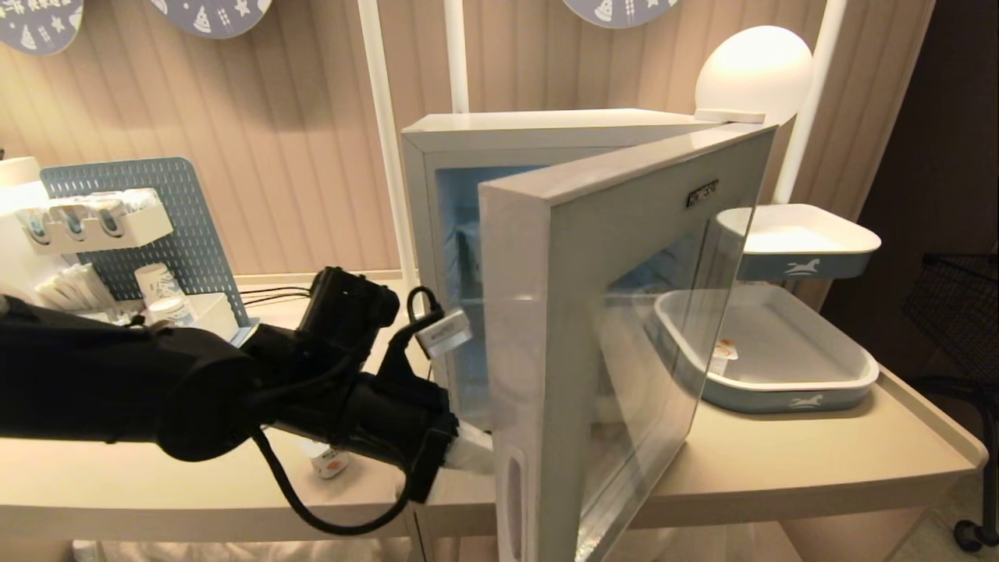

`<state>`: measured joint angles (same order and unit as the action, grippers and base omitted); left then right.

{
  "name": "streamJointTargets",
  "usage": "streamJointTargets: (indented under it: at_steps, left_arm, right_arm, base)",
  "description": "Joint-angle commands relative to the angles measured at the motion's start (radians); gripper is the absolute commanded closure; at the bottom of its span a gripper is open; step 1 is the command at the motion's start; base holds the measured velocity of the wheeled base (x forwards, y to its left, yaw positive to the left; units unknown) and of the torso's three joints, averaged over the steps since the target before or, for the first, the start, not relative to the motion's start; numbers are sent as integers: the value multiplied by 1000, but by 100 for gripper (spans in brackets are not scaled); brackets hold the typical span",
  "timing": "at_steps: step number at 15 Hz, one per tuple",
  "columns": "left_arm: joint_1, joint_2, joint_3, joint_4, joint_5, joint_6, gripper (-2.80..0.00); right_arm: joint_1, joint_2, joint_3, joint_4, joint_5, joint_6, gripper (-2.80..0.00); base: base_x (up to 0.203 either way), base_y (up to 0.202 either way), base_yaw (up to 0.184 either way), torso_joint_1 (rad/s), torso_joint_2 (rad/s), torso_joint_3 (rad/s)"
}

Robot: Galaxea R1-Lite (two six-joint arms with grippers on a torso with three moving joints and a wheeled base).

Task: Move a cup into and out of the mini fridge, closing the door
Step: Open the freezer door

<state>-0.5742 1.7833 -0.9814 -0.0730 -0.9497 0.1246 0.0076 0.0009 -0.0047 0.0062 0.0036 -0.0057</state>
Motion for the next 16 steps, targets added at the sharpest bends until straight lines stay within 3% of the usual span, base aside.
streamJointTargets:
  at_steps: [1,4,7,8,10,11,13,14,15,16]
  left_arm:
    - [-77,-19,-5,-1,-6,-14,0]
    - [-219,-70,-13,0,-2,-48,0]
    - [-426,-72,-67,1,38,-80,0]
    - [-497,-63,-89,0,92,-84,0]
    - [-578,-52,-98,-1,268,-89,0]
    - [-575,-60,-84,-2,304,-99,0]
    - [-481,-91,-74,0,337,-128,0]
    - [-415,-119,-75,-1,389,-190,0]
    - [-344,-157,-82,-2,509,-282,0]
    - [-246,-194,-95,-2,669,-365,0]
  right_arm:
    - [0,1,0,0,1,0,0]
    - [0,1,0,0,1,0,0]
    - [0,1,0,1,1,-2,0]
    - [0,1,0,1,-1,0,0]
    - [-1,1,0,0,-1,0,0]
    - [0,1,0,0,-1,0,0]
    - [0,1,0,0,1,0,0]
    - [0,1,0,-1,-1,0,0]
    - [-1,1,2,-3,-1,3,0]
    - [0,1,2,-6,-2,4,0]
  base:
    - [0,0,0,0,0,0]
    - [0,0,0,0,0,0]
    - [0,0,0,0,0,0]
    - [0,0,0,0,0,0]
    - [0,0,0,0,0,0]
    - [0,0,0,0,0,0]
    - [0,0,0,0,0,0]
    - [0,0,0,0,0,0]
    - [0,0,0,0,0,0]
    - [0,0,0,0,0,0]
